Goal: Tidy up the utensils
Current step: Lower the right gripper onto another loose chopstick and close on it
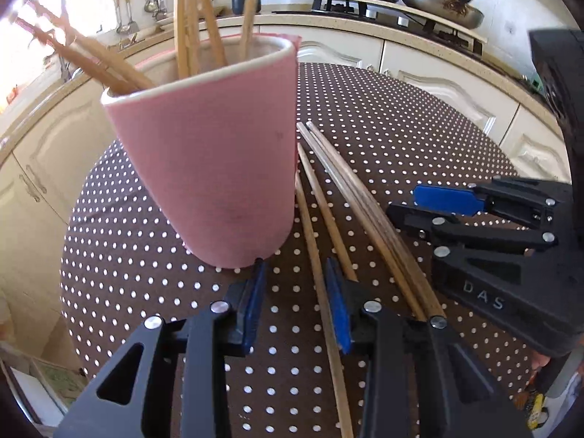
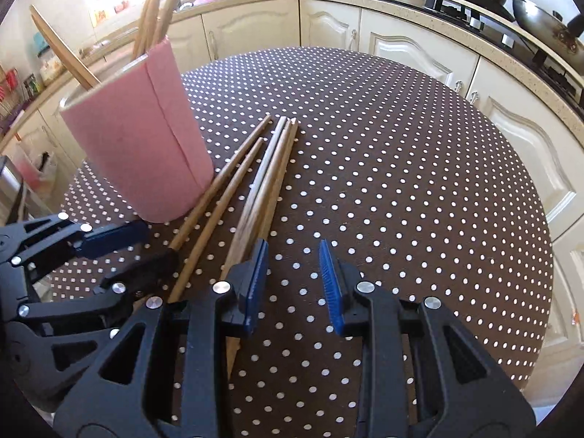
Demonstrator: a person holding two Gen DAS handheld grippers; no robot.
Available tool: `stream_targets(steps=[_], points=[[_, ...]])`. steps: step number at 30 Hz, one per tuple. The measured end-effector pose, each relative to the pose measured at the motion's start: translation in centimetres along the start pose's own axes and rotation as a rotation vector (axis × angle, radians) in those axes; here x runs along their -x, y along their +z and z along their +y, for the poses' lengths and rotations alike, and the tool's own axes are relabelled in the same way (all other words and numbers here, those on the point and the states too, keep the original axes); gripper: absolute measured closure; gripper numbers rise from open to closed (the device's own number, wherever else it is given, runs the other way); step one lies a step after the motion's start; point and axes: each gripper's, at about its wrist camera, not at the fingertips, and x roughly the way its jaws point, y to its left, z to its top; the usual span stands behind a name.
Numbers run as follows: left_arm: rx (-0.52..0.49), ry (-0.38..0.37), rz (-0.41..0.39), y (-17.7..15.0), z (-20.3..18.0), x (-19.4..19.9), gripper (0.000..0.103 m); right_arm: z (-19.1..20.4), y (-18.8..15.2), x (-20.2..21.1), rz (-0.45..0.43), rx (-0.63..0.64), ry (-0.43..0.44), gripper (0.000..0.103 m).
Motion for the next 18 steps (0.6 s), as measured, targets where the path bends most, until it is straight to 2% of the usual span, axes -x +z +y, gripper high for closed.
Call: stream_targets(steps=[11,18], points=[[0.0,-0.008,0.015,1.8,-0.4,-1.1,0.07,0.3,0.7,0.0,-0.001,-0.017,0.017,0.073],[-0.013,-0.001,0.006,2.4,-1.0,-1.6,0.07,0.3,1.6,-0.4,0.032,0.0,0.035,0.072]])
